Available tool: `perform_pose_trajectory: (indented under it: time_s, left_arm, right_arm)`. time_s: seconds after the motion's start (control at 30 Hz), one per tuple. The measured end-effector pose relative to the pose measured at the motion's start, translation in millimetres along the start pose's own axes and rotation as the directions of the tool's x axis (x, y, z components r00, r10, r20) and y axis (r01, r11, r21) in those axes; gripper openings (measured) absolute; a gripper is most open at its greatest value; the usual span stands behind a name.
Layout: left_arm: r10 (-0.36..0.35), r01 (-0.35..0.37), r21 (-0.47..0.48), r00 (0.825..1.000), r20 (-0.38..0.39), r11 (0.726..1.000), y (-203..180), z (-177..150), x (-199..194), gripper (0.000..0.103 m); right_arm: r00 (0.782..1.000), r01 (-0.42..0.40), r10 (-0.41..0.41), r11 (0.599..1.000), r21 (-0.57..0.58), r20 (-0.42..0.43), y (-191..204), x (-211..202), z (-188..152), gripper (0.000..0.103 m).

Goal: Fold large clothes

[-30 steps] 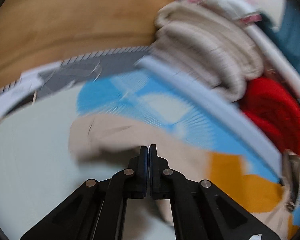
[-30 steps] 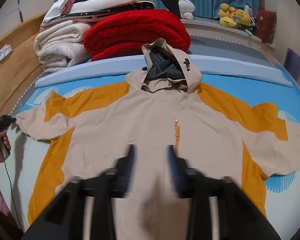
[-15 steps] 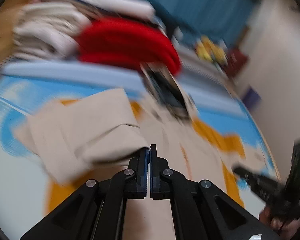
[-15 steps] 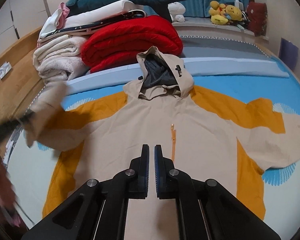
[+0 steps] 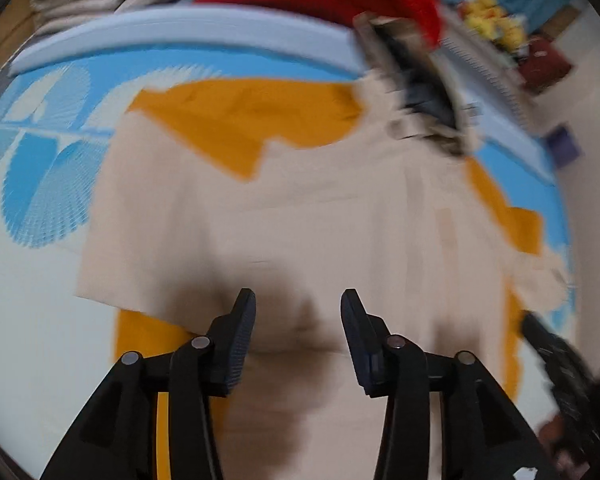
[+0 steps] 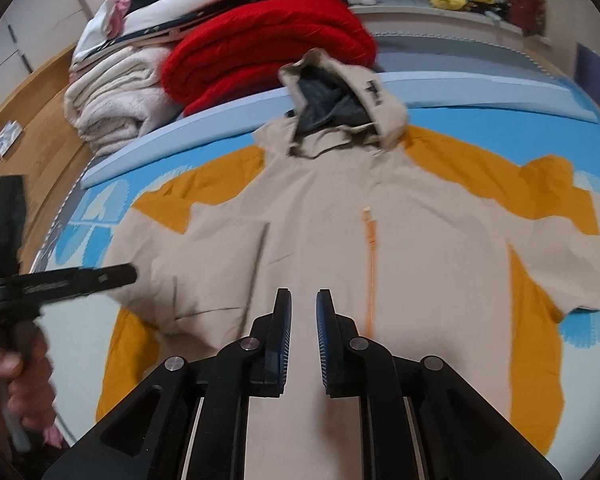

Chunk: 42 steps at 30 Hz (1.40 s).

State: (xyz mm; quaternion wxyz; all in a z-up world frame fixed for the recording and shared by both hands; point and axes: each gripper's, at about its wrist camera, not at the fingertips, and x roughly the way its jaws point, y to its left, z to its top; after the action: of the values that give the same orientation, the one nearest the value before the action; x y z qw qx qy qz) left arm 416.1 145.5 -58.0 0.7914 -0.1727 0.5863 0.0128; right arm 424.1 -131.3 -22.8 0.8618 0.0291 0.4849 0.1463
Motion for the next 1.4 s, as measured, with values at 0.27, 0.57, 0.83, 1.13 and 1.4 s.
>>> perform_pose_trajectory:
  time_s: [0.27,0.57,0.83,1.13,1.4]
  left_arm:
    - [-0.089,0.068,-0.146,0.986,-0.141,0.987,44.0,-6.3,53.3,0.040]
    - [-0.234,0.215,-0.149,0.964,-0.129,0.965,32.3,1.3,48.2,0.000]
    - [-0.540,0.544,0.010,0.835,-0.108,0.839,-36.8,3.3,8.0,0.000]
    - [-0.584,0.587,-0.002,0.805,-0.104,0.810,-40.3,11.0,-1.4,0.003]
    - [-0.263,0.271,-0.026,0.952,0.157,0.962,19.6,34.3,-37.6,0.012]
  right_arm:
    - [0.997,-0.080,0.077,0.985,-0.154,-0.023,47.6,25.0,-15.4,0.017]
    - [0.994,-0.105,0.104,0.936,-0.336,-0.023,83.1,35.8,-36.3,0.047]
    - [0.998,-0.023,0.053,0.854,-0.519,0.044,108.6,33.6,-57.4,0.050]
    - [0.993,0.091,-0.052,0.896,-0.435,0.102,89.7,41.4,-43.6,0.011]
    - [0.985,0.134,-0.130,0.991,-0.027,0.116,7.4,27.4,-1.9,0.010]
